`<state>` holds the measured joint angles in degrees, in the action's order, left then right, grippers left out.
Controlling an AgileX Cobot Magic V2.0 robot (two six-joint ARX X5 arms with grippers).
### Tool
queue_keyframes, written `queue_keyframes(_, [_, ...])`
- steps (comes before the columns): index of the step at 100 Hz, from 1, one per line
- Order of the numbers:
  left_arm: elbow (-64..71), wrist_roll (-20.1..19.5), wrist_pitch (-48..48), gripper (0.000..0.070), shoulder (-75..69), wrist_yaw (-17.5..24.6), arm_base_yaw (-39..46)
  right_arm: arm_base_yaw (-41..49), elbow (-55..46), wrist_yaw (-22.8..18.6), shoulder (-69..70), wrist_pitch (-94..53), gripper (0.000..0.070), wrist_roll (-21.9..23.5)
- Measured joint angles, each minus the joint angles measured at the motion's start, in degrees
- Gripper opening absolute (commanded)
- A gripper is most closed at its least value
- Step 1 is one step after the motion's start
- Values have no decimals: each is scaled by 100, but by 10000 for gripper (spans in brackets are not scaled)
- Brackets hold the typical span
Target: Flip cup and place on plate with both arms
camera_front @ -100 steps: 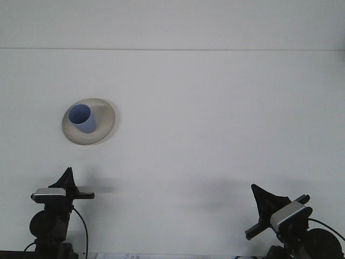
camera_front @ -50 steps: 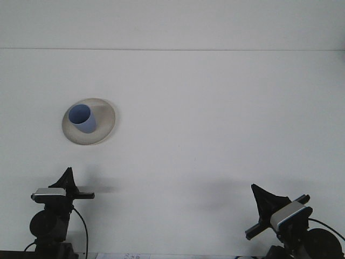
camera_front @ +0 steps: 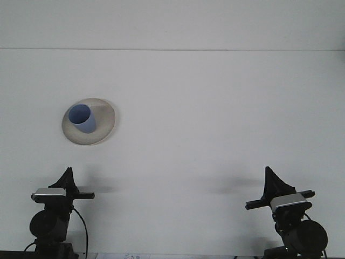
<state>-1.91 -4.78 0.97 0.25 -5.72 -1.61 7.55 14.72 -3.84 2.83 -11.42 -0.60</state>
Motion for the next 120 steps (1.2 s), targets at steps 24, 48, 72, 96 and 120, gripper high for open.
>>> queue_keyframes(24, [0, 0, 2, 15, 0, 0, 0, -944, -1189, -365, -269, 391, 5, 109])
queue_keyframes(48, [0, 0, 2, 15, 0, 0, 0, -944, -1386, -365, -271, 562, 5, 190])
queue_keyframes(72, [0, 0, 2, 15, 0, 0, 0, -944, -1386, -365, -271, 531, 5, 192])
queue_keyframes(96, [0, 0, 2, 15, 0, 2, 0, -944, -1386, -365, -271, 531, 5, 192])
queue_keyframes(120, [0, 0, 2, 15, 0, 0, 0, -944, -1386, -365, -271, 531, 5, 192])
